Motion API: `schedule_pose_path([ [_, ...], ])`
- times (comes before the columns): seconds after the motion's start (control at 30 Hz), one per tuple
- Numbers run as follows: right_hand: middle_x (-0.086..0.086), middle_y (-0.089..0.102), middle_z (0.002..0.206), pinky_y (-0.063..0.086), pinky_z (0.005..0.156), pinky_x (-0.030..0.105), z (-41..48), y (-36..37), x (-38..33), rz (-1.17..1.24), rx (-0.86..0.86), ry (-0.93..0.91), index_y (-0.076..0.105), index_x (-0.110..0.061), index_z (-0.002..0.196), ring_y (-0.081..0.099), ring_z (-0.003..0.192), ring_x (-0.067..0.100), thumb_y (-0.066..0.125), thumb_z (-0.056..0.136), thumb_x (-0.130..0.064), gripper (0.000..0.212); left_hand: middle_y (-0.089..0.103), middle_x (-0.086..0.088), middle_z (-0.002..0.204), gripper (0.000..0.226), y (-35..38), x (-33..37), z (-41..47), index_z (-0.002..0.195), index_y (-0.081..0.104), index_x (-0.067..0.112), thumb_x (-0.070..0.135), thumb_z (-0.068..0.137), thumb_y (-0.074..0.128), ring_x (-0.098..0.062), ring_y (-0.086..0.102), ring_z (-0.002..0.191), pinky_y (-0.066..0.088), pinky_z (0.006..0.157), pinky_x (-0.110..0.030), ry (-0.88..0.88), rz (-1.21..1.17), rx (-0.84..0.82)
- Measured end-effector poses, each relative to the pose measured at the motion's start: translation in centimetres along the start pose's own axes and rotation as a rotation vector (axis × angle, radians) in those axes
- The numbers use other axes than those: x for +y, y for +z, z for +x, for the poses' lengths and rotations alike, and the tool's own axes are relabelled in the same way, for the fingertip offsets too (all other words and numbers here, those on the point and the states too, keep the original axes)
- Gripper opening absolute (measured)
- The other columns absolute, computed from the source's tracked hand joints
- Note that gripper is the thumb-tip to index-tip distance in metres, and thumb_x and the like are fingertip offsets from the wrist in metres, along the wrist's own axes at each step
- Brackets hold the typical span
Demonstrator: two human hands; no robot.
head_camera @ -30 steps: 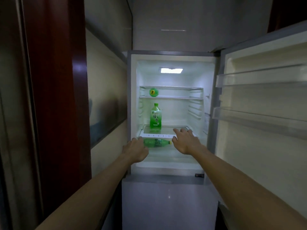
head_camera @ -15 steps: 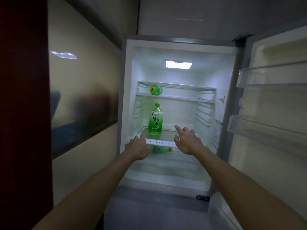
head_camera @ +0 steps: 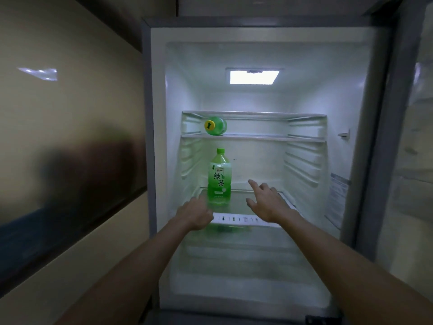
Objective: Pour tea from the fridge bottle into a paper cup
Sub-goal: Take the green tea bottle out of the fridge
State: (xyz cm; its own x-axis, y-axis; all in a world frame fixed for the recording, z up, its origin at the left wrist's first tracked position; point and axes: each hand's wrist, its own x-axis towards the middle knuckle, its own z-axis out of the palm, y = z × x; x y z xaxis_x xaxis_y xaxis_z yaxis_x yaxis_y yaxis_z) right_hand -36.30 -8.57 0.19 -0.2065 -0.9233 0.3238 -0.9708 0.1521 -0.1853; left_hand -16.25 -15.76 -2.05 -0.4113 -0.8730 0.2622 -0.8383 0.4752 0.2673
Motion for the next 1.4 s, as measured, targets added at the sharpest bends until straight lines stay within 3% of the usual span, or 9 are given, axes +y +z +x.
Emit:
schedule_pose_path([
  [0.2, 0.014, 0.031, 0.149, 0.037, 0.103, 0.051, 5.8, 0.5, -0.2, 0.027, 0.001, 0.018, 0.009, -0.025, 0.154, 0.030, 0.134, 0.035, 0.039, 0.101, -0.039, 0.063, 0.051, -0.018, 0.131, 0.049, 0.7, -1.1, 5.9, 0.137, 0.035, 0.006, 0.029, 0.094, 0.042, -0.033, 0.053, 0.114, 0.047, 0.091, -0.040, 0.017, -0.075, -0.021],
  [0.33, 0.014, 0.033, 0.149, 0.038, 0.105, 0.050, 8.7, 1.7, -0.5, 0.098, 0.003, -0.005, 0.007, -0.026, 0.156, 0.032, 0.135, 0.034, 0.042, 0.101, -0.039, 0.066, 0.054, -0.014, 0.129, 0.041, 1.9, -0.8, 8.7, 0.131, 0.041, 0.009, 0.027, 0.094, 0.043, -0.031, 0.055, 0.112, 0.043, 0.084, -0.035, -0.008, -0.182, -0.010],
  [0.6, 0.019, 0.036, 0.153, 0.035, 0.111, 0.042, 14.7, 3.6, -0.9, 0.455, 0.103, -0.091, 0.008, -0.017, 0.156, 0.038, 0.139, 0.029, 0.059, 0.094, -0.040, 0.083, 0.060, -0.013, 0.118, 0.036, 4.2, -1.1, 12.9, 0.120, 0.048, 0.011, 0.029, 0.089, 0.044, -0.031, 0.059, 0.104, 0.049, 0.092, -0.045, -0.114, -0.489, -0.018],
  [0.8, 0.009, 0.030, 0.156, 0.036, 0.112, 0.050, 18.6, 5.4, -1.8, 0.678, 0.064, -0.111, 0.008, -0.029, 0.154, 0.037, 0.140, 0.027, 0.072, 0.077, -0.057, 0.104, 0.058, -0.015, 0.119, 0.033, 5.2, -1.5, 14.5, 0.118, 0.051, 0.009, 0.027, 0.093, 0.041, -0.033, 0.055, 0.108, 0.045, 0.090, -0.037, -0.242, -0.621, 0.029],
  [0.9, 0.005, 0.044, 0.147, 0.046, 0.105, 0.050, 20.2, 6.5, -1.6, 0.797, 0.059, -0.111, 0.016, -0.036, 0.149, 0.050, 0.128, 0.024, 0.079, 0.058, -0.062, 0.114, 0.057, -0.016, 0.120, 0.034, 5.2, -1.3, 14.9, 0.118, 0.052, 0.009, 0.028, 0.093, 0.038, -0.034, 0.055, 0.109, 0.045, 0.090, -0.038, -0.293, -0.650, 0.033],
  [0.97, 0.003, 0.050, 0.138, 0.052, 0.098, 0.049, 21.0, 7.0, -1.4, 0.854, 0.063, -0.126, 0.021, -0.038, 0.147, 0.058, 0.118, 0.023, 0.084, 0.055, -0.056, 0.113, 0.058, -0.016, 0.122, 0.037, 5.2, -1.2, 15.1, 0.120, 0.053, 0.009, 0.028, 0.093, 0.037, -0.034, 0.055, 0.109, 0.046, 0.091, -0.038, -0.322, -0.685, 0.034],
  [1.1, 0.002, 0.058, 0.120, 0.057, 0.088, 0.048, 21.9, 7.6, -0.9, 0.947, 0.041, -0.157, 0.030, -0.033, 0.144, 0.067, 0.100, 0.020, 0.090, 0.066, -0.025, 0.099, 0.060, -0.017, 0.123, 0.047, 5.4, -1.0, 15.6, 0.122, 0.056, 0.010, 0.034, 0.089, 0.031, -0.035, 0.058, 0.108, 0.048, 0.095, -0.043, -0.383, -0.752, 0.031],
  [1.27, 0.008, 0.062, 0.118, 0.059, 0.083, 0.049, 22.0, 7.6, -0.5, 1.020, 0.066, -0.176, 0.043, -0.035, 0.132, 0.070, 0.097, 0.024, 0.092, 0.059, -0.027, 0.088, 0.064, -0.017, 0.114, 0.051, 6.1, -1.2, 17.1, 0.113, 0.058, 0.011, 0.040, 0.089, 0.024, -0.033, 0.062, 0.100, 0.053, 0.091, -0.047, -0.441, -0.908, -0.029],
  [1.4, 0.010, 0.063, 0.117, 0.059, 0.083, 0.047, 21.6, 7.2, -0.3, 1.057, 0.097, -0.169, 0.043, -0.038, 0.129, 0.069, 0.098, 0.024, 0.092, 0.059, -0.029, 0.086, 0.059, -0.012, 0.086, 0.038, 4.6, -0.4, 16.2, 0.086, 0.051, 0.014, 0.029, 0.103, 0.020, -0.030, 0.059, 0.090, 0.050, 0.091, -0.040, -0.504, -1.147, -0.053],
])
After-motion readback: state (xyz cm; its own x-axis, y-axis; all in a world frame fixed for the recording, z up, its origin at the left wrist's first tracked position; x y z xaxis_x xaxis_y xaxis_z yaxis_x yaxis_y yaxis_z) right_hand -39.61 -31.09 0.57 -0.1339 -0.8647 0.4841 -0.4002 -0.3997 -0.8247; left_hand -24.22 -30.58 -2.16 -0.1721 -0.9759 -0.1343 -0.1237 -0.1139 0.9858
